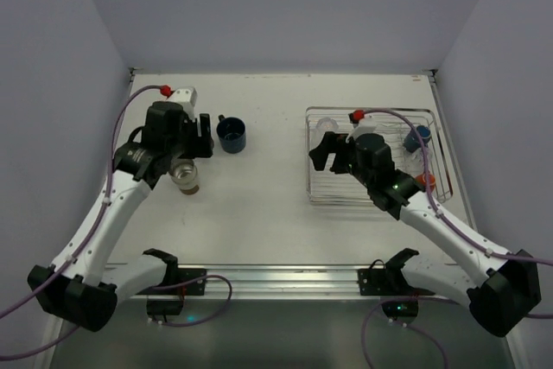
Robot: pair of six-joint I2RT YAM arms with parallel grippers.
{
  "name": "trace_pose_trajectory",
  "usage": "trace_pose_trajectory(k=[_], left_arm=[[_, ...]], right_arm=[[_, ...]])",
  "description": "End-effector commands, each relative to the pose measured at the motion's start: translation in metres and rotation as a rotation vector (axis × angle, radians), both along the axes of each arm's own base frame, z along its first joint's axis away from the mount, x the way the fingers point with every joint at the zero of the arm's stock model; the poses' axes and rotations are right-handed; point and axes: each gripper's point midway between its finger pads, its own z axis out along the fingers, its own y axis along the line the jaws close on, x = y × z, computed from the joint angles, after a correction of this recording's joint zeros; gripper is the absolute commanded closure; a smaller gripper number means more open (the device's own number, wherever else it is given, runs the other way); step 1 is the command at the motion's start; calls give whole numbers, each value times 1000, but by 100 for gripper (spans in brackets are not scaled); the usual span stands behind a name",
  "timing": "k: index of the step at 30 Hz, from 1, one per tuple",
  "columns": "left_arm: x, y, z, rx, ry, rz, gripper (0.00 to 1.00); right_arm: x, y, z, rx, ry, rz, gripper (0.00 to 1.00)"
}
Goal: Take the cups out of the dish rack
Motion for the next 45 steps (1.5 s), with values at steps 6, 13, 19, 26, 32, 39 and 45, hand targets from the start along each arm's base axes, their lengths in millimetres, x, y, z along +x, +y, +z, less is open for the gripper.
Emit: trace_pose_trajectory(k=[6, 13, 19, 26, 32, 39, 45], left_arm=[[-34, -90, 62, -333, -337, -418, 21], [-55, -87, 36, -305, -385, -497, 16], [-58, -88, 28, -303, -393, -516, 11], [-56, -92, 19, -305, -352, -534, 11], [-54, -92, 17, -302, -344, -524, 11], [-58, -109, 24, -409, -325, -562, 11], [-66, -142, 38, -644, -280, -627, 11]], right_arm=[[76, -46, -16, -284, 58, -215, 7], [118, -44, -36, -380, 103, -231, 1], [146, -41, -55, -438, 140, -250, 3], [170, -38, -65, -466, 147, -245, 11], [177, -41, -63, -456, 134, -256, 50], [149, -52, -18, -354, 46, -300, 68], [98, -59, 35, -145, -74, -293, 71]])
